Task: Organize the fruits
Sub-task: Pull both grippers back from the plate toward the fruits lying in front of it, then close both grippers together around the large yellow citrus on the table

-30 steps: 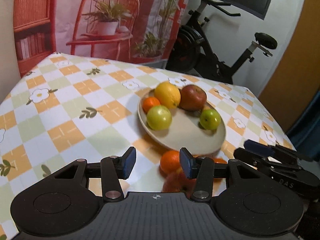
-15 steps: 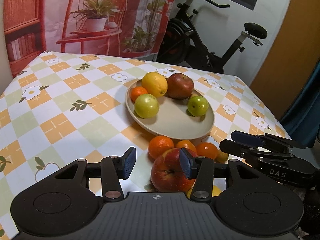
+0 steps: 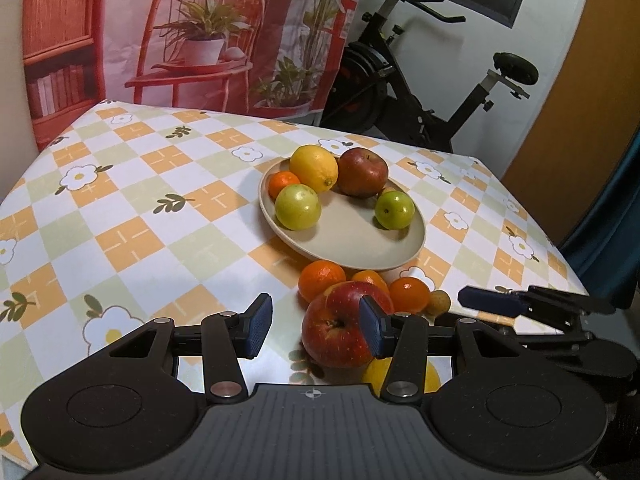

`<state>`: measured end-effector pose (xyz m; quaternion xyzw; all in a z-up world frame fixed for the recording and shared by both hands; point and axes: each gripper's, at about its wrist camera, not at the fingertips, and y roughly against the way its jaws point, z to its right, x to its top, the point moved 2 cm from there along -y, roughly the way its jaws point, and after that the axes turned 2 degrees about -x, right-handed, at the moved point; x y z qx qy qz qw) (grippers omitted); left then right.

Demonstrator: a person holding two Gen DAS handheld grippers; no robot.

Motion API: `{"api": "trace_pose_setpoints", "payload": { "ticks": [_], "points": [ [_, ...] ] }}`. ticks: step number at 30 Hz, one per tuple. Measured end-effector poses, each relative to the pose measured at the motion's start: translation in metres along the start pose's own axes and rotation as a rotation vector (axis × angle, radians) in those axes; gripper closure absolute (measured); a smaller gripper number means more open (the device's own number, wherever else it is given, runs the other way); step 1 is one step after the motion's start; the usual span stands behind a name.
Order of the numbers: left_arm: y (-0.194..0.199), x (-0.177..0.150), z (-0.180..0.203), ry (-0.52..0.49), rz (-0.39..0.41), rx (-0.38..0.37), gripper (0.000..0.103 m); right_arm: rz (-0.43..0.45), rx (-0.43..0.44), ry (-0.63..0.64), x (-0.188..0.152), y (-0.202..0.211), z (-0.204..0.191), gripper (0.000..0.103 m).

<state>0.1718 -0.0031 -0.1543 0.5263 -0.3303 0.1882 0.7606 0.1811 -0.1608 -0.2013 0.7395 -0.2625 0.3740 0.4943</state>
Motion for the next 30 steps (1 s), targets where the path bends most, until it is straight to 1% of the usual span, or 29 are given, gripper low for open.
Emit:
{"api": "trace_pose_setpoints", "payload": {
  "ticks": [4,11,16,21,30],
  "points": [
    [0.004,-0.003,-0.001,0.025,-0.006,-0.013,0.053,-0.023,0.026,0.039,-0.003,0.005,-0.013,0.055],
    [0.003,-0.011,-0.005,0.066,-0.026,-0.039,0.053,-0.063,0.07,0.092,-0.009,0.005,-0.029,0.054],
    [-0.003,-0.012,-0.006,0.072,-0.042,-0.052,0.053,-0.097,0.093,0.081,-0.014,-0.001,-0.029,0.053],
    [-0.008,-0.014,-0.005,0.075,-0.059,-0.055,0.054,-0.123,0.138,0.065,-0.018,-0.007,-0.029,0.047],
    [-0.011,-0.014,-0.002,0.064,-0.068,-0.056,0.054,-0.186,0.213,0.039,-0.027,-0.015,-0.032,0.048]
  ]
}}
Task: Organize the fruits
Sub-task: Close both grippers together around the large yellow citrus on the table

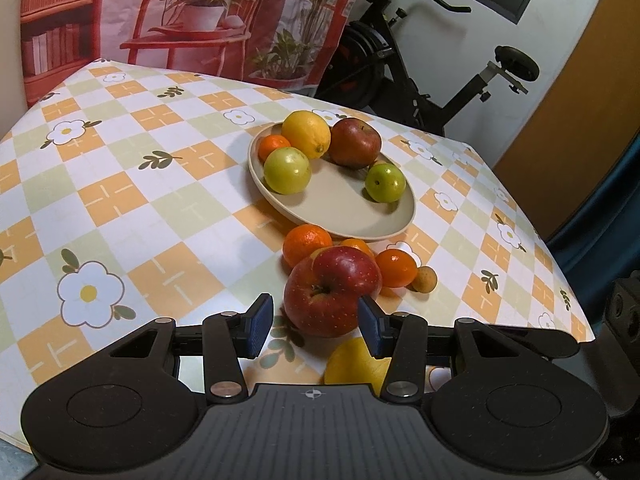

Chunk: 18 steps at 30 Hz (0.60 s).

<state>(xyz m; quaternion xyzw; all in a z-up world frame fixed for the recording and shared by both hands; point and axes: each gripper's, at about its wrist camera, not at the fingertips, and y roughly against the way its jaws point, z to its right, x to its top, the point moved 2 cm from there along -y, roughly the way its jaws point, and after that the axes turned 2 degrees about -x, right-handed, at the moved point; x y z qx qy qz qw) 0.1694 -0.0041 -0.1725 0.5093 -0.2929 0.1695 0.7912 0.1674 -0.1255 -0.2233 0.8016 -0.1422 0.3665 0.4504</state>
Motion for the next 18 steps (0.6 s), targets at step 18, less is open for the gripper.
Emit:
{"api": "trace_pose_setpoints", "payload": {
  "ticks": [18],
  "points": [
    [0.002,-0.001,0.001,0.012,0.004,-0.021,0.057,-0.087,-0.088,0.269,0.021,0.007,0.011,0.054]
  ]
}}
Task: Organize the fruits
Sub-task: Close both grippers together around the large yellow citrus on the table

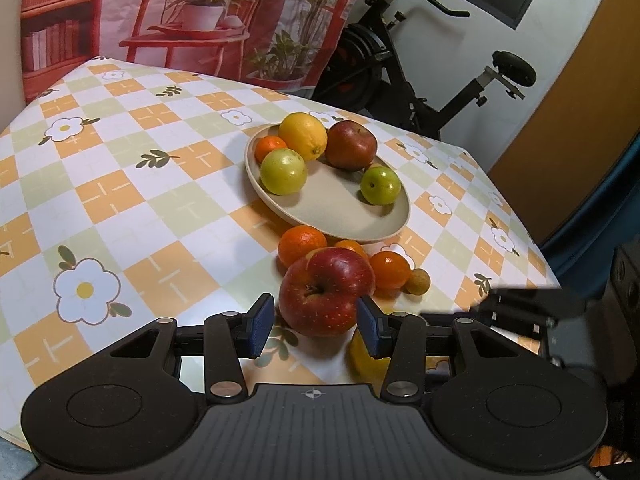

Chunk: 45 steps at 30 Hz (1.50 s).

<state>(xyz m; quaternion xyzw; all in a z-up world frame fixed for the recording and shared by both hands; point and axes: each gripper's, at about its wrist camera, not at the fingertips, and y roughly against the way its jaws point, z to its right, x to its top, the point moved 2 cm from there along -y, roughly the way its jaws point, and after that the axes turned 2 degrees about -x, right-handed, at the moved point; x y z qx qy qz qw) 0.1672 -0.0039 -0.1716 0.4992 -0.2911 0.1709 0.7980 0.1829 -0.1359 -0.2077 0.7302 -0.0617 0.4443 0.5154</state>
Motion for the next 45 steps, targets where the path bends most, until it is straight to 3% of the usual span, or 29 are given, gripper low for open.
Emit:
{"api": "trace_pose_setpoints", "payload": {
  "ticks": [3,5,12,23,45],
  "points": [
    [-0.002,-0.001,0.002,-0.005,-0.009,-0.01,0.059,-0.012,-0.013,0.034,0.003,0.0,0.007,0.054],
    [-0.005,-0.002,0.004,-0.011,-0.019,-0.023,0.066,0.007,-0.023,0.038,0.003,0.003,0.009,0.055],
    [-0.01,-0.004,0.017,-0.057,-0.049,-0.06,0.066,0.026,-0.045,0.005,-0.007,0.009,0.014,0.053],
    [-0.02,-0.005,0.036,-0.119,-0.095,-0.092,0.066,0.02,-0.011,-0.013,-0.027,0.001,0.001,0.053],
    [-0.03,-0.005,0.038,-0.068,-0.16,-0.166,0.066,0.04,-0.028,0.026,-0.029,0.003,0.0,0.054]
  ]
}}
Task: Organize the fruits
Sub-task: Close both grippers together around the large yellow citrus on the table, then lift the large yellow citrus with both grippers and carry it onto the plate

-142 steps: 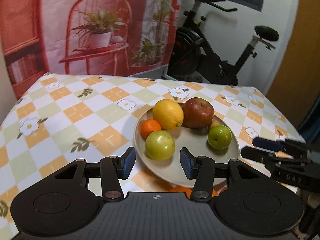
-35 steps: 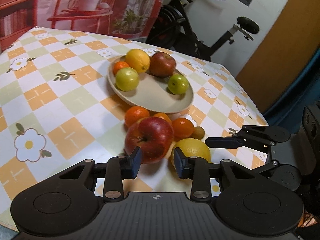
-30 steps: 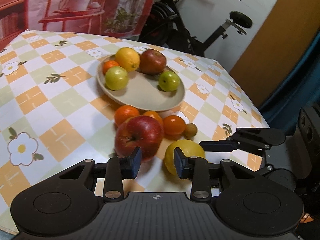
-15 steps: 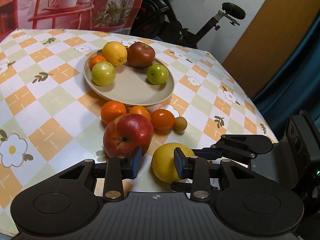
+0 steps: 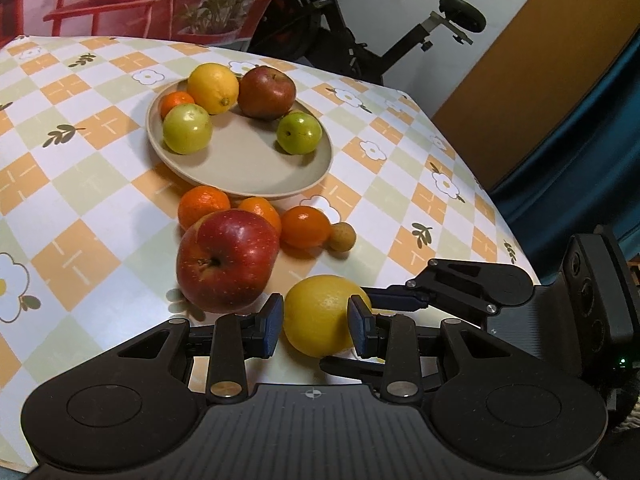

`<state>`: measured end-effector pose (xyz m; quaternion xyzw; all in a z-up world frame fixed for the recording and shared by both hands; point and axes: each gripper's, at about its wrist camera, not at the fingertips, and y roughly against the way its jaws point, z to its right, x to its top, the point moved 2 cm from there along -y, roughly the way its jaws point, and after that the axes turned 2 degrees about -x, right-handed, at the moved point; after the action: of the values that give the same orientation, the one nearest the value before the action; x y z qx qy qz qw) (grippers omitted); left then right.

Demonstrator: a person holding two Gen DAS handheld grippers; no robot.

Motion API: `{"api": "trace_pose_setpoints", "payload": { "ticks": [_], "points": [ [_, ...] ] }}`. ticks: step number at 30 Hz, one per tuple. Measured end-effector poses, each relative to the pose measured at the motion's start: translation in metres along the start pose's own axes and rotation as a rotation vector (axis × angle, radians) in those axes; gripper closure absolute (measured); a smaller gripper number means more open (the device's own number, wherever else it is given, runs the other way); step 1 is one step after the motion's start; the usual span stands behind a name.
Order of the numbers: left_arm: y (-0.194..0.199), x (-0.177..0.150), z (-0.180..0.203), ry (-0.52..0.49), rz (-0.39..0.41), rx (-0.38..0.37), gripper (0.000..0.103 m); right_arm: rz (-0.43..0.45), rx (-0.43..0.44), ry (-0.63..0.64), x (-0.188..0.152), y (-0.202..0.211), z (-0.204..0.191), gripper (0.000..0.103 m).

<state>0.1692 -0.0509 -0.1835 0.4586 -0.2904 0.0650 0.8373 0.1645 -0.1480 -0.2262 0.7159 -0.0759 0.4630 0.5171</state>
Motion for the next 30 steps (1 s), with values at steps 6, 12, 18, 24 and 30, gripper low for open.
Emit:
{"api": "trace_pose_setpoints", "payload": {
  "ticks": [6,12,18,24,30],
  "points": [
    [-0.009,0.004,-0.005,0.046,-0.022,-0.014,0.066,0.007,-0.007,-0.015,0.0,0.002,0.002,0.054],
    [-0.015,0.006,-0.005,0.067,-0.034,-0.042,0.065,0.015,-0.014,-0.042,-0.001,0.006,0.007,0.054],
    [-0.022,0.01,-0.003,0.075,-0.038,-0.049,0.064,0.02,-0.014,-0.087,-0.004,0.008,0.013,0.054],
    [-0.023,0.011,-0.003,0.078,-0.039,-0.049,0.064,0.026,0.002,-0.134,-0.007,0.007,0.017,0.054],
    [-0.024,0.01,-0.003,0.072,-0.042,-0.049,0.062,0.022,0.013,-0.155,-0.008,0.002,0.017,0.054]
  ]
}}
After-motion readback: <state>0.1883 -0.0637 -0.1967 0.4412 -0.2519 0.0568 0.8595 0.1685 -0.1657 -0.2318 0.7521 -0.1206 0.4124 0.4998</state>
